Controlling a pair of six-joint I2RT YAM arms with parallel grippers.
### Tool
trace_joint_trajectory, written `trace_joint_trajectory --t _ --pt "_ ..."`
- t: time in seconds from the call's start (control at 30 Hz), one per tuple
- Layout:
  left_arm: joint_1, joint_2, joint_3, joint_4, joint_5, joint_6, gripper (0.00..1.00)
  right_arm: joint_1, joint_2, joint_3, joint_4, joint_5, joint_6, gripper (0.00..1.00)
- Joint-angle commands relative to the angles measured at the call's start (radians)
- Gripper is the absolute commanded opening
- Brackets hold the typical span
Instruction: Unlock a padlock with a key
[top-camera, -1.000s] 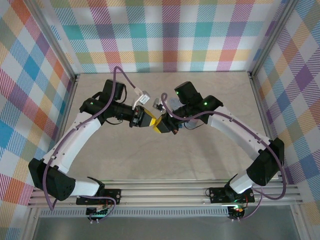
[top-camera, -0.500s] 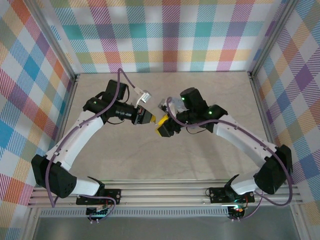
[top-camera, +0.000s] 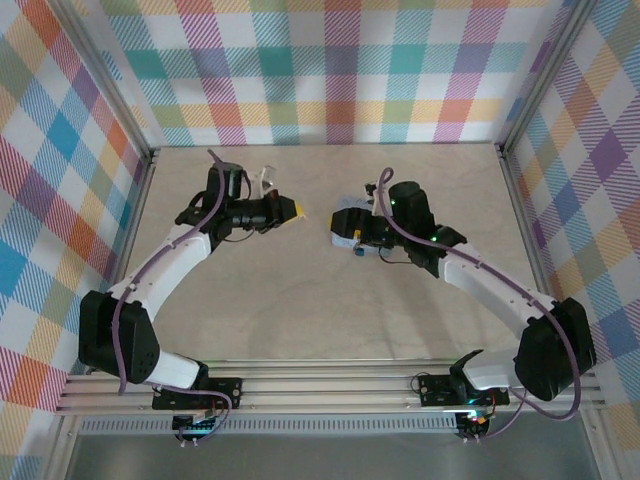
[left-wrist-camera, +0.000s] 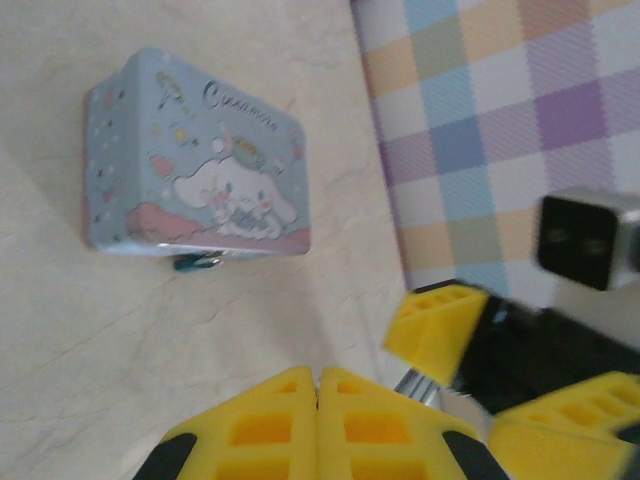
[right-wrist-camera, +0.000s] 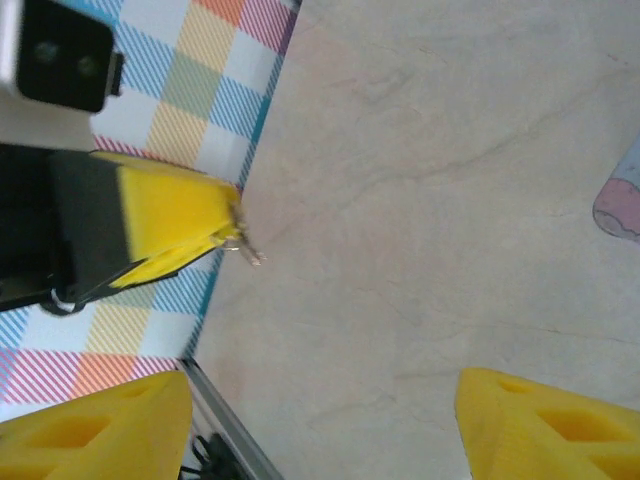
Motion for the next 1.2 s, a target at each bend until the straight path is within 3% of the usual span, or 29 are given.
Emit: trace_joint_trajectory --t 0.0,0.1,0.2,1.17 --pt "-0.007 -0.057 0.005 0.104 0.023 -0.136 0.00 -0.005 0.030 -0.019 0.251 -0.018 0.212 0.69" --pt "-0.009 -0.042 -0.036 0.203 0.070 -0.258 0.00 -0.003 0.074 -0.054 0.477 -0.063 0.309 0.65" --pt "-0.020 -0.049 -0.068 0.249 0.065 -0.295 0.00 0.006 0.123 -0.053 0.589 -0.094 0.370 0.61" --pt "-0.027 -0.086 -0.092 0.242 0.059 -0.295 0.00 0.047 0.192 -0.019 0.690 -0.171 0.411 0.00"
